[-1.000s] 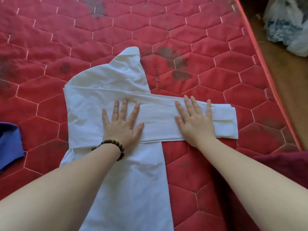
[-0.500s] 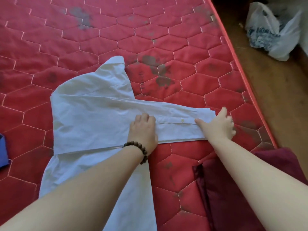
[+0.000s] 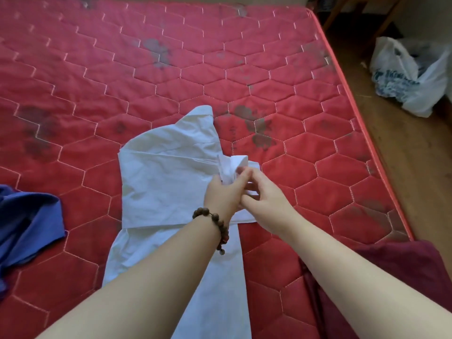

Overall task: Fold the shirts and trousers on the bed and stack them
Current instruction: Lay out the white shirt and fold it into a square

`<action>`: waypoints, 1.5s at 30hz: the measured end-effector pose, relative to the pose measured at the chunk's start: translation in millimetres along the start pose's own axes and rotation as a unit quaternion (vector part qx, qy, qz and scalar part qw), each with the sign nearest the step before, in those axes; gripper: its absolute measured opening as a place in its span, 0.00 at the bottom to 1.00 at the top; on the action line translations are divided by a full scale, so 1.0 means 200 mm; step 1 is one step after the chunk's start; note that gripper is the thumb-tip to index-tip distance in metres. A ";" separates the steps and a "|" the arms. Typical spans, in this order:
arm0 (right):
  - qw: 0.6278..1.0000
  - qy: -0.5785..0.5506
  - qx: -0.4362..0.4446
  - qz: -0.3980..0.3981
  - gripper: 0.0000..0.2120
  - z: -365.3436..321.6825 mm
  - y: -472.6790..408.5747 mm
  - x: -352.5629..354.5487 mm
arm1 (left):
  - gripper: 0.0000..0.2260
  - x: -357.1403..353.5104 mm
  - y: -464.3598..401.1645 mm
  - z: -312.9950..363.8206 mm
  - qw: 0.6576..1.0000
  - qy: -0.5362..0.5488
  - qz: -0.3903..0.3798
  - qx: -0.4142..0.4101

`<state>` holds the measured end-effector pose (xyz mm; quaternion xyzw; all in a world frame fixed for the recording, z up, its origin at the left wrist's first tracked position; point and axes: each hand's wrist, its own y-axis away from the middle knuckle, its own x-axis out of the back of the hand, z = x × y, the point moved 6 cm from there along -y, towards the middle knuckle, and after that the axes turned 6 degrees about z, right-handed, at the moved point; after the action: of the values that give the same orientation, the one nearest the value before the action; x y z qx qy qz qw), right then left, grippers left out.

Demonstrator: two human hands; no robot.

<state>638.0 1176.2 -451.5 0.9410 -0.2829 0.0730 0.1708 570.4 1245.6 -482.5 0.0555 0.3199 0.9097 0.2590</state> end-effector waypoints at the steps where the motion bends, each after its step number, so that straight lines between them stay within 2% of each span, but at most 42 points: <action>1: 1.000 -0.013 0.003 -0.018 0.22 0.00 0.00 -0.07 | 0.16 0.11 -0.03 0.01 0.999 0.005 0.043 -0.003; 3: 1.000 -0.015 0.014 0.001 0.20 0.00 -0.02 -0.15 | 0.05 0.34 -0.10 0.00 0.995 0.028 0.091 0.001; 6: 0.993 0.075 0.045 0.076 0.17 0.05 -0.06 -0.19 | 0.03 0.66 -0.18 -0.02 0.994 0.024 0.107 -0.006; 8: 0.973 0.205 0.071 0.075 0.20 0.12 -0.09 -0.24 | 0.07 0.83 -0.22 -0.06 0.986 -0.103 0.123 -0.036; 10: 0.929 0.367 0.047 0.016 0.23 0.23 -0.13 -0.32 | 0.03 0.96 -0.20 -0.09 0.959 -0.217 0.149 -0.102; 11: 0.901 0.434 0.028 -0.013 0.24 0.28 -0.14 -0.34 | 0.09 0.99 -0.17 -0.10 0.941 -0.270 0.148 -0.143; 12: 0.879 0.475 0.019 -0.025 0.23 0.32 -0.16 -0.37 | 0.19 1.00 -0.15 -0.12 0.915 -0.330 0.137 -0.186; 13: 0.871 0.491 0.027 -0.018 0.21 0.32 -0.17 -0.38 | 0.27 1.00 -0.12 -0.13 0.881 -0.401 0.120 -0.223; 15: 0.884 0.463 0.063 0.027 0.16 0.25 -0.22 -0.43 | 0.37 1.02 -0.10 -0.20 0.806 -0.527 0.091 -0.253; 16: 0.895 0.438 0.077 0.038 0.16 0.20 -0.26 -0.46 | 0.39 1.03 -0.10 -0.24 0.778 -0.571 0.083 -0.249; 18: 0.912 0.399 0.094 0.012 0.17 0.10 -0.37 -0.58 | 0.36 1.06 -0.09 -0.25 0.729 -0.624 0.098 -0.263; 21: 0.914 0.389 0.101 -0.052 0.19 0.00 -0.55 -0.81 | 0.25 1.06 -0.05 -0.21 0.682 -0.623 0.153 -0.351; 23: 0.909 0.397 0.102 -0.076 0.21 -0.04 -0.66 -0.95 | 0.19 1.06 -0.06 -0.19 0.662 -0.623 0.175 -0.377; 25: 0.893 0.435 0.086 -0.074 0.22 -0.06 -0.74 -1.04 | 0.16 1.06 -0.08 -0.18 0.657 -0.621 0.186 -0.385; 27: 0.878 0.475 0.048 -0.034 0.20 -0.06 -0.81 -1.03 | 0.15 1.06 -0.10 -0.18 0.665 -0.616 0.179 -0.382; 30: 0.860 0.510 0.011 -0.023 0.07 -0.06 -0.86 -1.01 | 0.17 1.09 -0.10 -0.17 0.679 -0.599 0.178 -0.384; 31: 0.870 0.492 0.012 -0.036 0.06 -0.07 -0.87 -1.02 | 0.18 1.11 -0.09 -0.16 0.686 -0.591 0.183 -0.383; 34: 0.922 0.379 0.041 -0.069 0.13 -0.10 -0.88 -1.11 | 0.21 1.20 -0.07 -0.17 0.724 -0.546 0.208 -0.366; 37: 0.923 0.368 0.060 -0.090 0.12 -0.13 -0.89 -1.22 | 0.26 1.27 -0.04 -0.19 0.748 -0.518 0.222 -0.351; 41: 0.915 0.386 0.086 -0.077 0.20 -0.12 -0.89 -1.29 | 0.27 1.26 -0.05 -0.19 0.755 -0.507 0.194 -0.367; 43: 0.930 0.349 0.081 -0.084 0.19 -0.11 -0.89 -1.29 | 0.23 1.26 -0.08 -0.20 0.759 -0.512 0.180 -0.359; 45: 0.937 0.333 0.083 -0.070 0.06 -0.12 -0.88 -1.22 | 0.18 1.26 -0.08 -0.22 0.769 -0.513 0.160 -0.346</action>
<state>532.3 1446.7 -536.0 0.8912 -0.1357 0.3932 0.1809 350.1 1359.3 -544.2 0.4707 -0.2102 0.8235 0.2368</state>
